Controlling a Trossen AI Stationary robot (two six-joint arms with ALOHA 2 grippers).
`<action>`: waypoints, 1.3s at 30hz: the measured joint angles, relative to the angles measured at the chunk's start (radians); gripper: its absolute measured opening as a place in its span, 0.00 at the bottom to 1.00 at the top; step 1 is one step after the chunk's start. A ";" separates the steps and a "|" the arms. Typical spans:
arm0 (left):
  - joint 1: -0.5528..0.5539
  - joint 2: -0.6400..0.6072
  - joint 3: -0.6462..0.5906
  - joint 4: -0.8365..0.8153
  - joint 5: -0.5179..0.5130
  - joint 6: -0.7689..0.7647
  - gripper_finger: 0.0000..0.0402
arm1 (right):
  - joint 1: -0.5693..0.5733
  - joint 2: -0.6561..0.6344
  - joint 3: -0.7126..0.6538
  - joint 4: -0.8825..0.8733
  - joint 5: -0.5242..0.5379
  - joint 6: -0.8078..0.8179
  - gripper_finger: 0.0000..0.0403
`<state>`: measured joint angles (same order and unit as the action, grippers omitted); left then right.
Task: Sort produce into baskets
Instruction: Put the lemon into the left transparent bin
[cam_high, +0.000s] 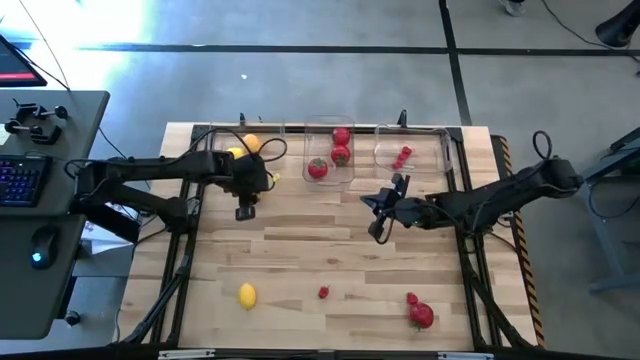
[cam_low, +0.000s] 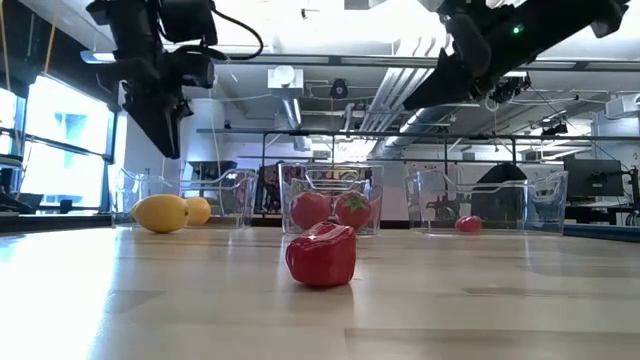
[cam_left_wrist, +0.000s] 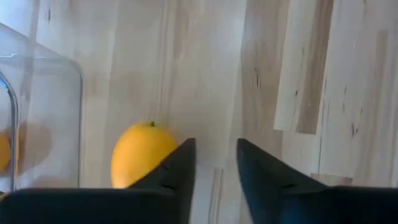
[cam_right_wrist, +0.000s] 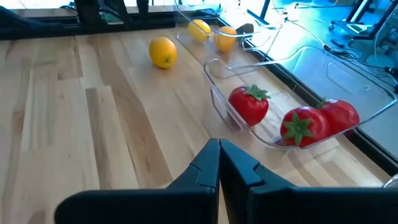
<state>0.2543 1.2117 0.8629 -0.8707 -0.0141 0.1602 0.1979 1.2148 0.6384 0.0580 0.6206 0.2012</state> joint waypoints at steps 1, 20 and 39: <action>0.000 0.008 0.001 0.001 0.000 0.001 0.31 | 0.001 0.000 0.000 0.001 0.000 0.000 0.00; 0.055 0.286 0.000 -0.009 -0.269 0.091 0.74 | 0.000 0.000 0.001 -0.001 -0.003 -0.003 0.00; 0.058 0.311 0.041 -0.086 -0.155 0.066 0.57 | 0.000 0.000 0.002 -0.011 -0.008 0.000 0.00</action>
<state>0.3122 1.5227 0.9037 -0.9571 -0.1687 0.2258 0.1974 1.2148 0.6399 0.0475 0.6125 0.2008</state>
